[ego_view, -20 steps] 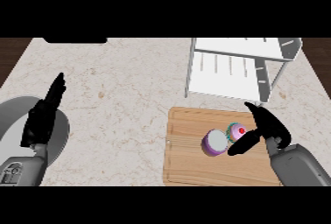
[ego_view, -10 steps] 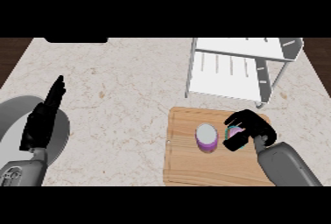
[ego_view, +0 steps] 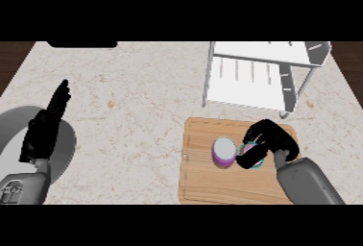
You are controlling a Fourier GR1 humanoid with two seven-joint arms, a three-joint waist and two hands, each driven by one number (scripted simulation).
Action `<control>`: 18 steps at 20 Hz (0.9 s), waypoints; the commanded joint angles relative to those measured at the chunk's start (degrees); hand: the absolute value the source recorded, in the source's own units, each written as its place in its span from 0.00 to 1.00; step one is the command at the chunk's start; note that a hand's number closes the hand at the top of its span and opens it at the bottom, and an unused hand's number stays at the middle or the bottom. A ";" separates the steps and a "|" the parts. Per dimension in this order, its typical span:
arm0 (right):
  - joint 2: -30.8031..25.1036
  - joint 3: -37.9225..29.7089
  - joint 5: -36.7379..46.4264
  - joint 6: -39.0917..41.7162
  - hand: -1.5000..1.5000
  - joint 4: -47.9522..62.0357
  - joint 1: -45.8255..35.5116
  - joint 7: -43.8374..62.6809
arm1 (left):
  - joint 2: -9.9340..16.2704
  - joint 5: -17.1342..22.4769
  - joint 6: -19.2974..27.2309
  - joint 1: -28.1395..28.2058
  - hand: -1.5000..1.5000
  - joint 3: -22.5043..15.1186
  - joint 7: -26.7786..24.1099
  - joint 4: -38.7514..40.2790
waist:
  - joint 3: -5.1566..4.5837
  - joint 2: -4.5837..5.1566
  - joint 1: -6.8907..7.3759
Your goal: Pick the cupcake from the cutting board and place it in the tiered basket
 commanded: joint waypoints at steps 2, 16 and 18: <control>2.14 -4.07 0.16 -1.49 1.00 -4.74 -1.03 4.51 | -0.46 -0.11 -0.89 1.79 0.50 -0.67 4.99 -7.14 | 0.01 -0.12 0.14; 15.63 16.14 27.42 -33.81 1.00 6.04 -32.01 12.30 | -1.96 -1.49 -1.35 -2.27 0.50 -2.45 -1.29 1.45 | -0.17 0.36 5.59; 15.65 15.92 29.47 -33.50 1.00 6.45 -37.98 16.74 | -2.47 -2.44 -0.20 -5.00 0.50 -2.68 1.62 1.57 | -0.13 0.00 3.94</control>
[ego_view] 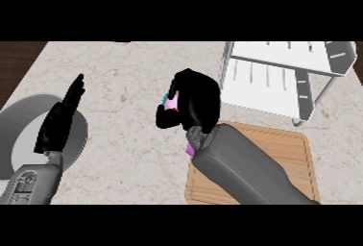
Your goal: Pick the cupcake from the cutting board and place it in the tiered basket
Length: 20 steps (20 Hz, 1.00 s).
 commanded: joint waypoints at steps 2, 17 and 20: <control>0.97 3.02 8.32 -9.66 1.00 3.50 -11.99 12.62 | -0.73 -0.41 0.17 1.74 0.50 -0.53 -2.40 0.93 | -0.06 -0.37 -0.47; 0.94 -15.36 7.43 -0.67 1.00 19.87 -29.35 2.65 | 1.45 0.64 -0.56 1.84 0.50 2.79 2.43 -2.46 | 0.14 -0.20 -3.62; 0.99 -13.98 9.46 0.59 1.00 27.45 -31.95 0.95 | -0.74 -0.29 1.24 1.15 0.50 2.22 1.10 -0.59 | 0.09 -0.03 -3.22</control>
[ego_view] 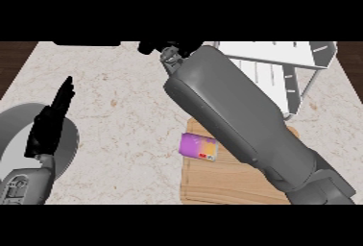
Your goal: Pick the cupcake from the cutting board and place it in the tiered basket
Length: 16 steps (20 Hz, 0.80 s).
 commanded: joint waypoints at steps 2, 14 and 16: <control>-1.08 -3.41 0.63 0.43 1.00 7.02 -1.08 -4.88 | -0.35 -0.37 -0.31 1.54 0.50 -0.43 1.83 -3.16 | 0.03 0.02 -0.08; -10.98 -1.87 9.84 7.46 1.00 18.24 -2.78 -6.04 | -1.18 -1.52 0.39 -1.59 0.50 -0.51 2.49 -1.69 | 0.04 0.00 -0.65; -14.41 -3.52 8.82 4.37 1.00 18.30 0.77 -12.05 | -2.59 -1.97 1.28 2.41 0.50 -1.19 0.26 -3.06 | 0.05 0.00 -0.51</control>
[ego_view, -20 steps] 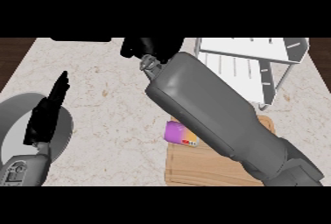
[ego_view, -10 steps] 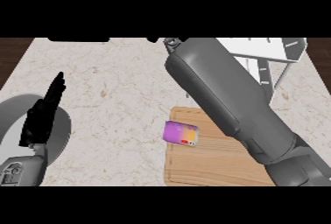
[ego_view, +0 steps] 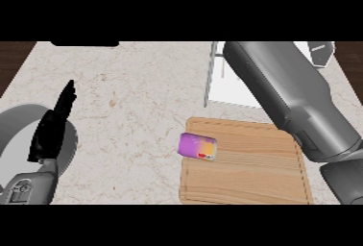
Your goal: Pick the cupcake from the cutting board and place it in the tiered basket
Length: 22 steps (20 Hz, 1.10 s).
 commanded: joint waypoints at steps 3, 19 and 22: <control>-6.33 -3.77 -2.44 4.87 1.00 0.54 0.27 -10.15 | 1.92 1.89 -2.92 2.32 0.50 1.49 0.86 -3.17 | 0.04 -0.14 0.10; -2.07 -16.81 -13.17 -0.78 0.00 1.63 13.05 -14.50 | 1.06 1.41 -3.14 2.37 0.50 2.02 0.66 -3.02 | 0.06 -0.13 0.23; -1.48 -18.40 -13.13 -5.35 0.00 5.46 12.12 -18.70 | 0.34 0.23 -1.74 0.04 0.50 2.70 -2.16 2.43 | 0.03 0.26 0.39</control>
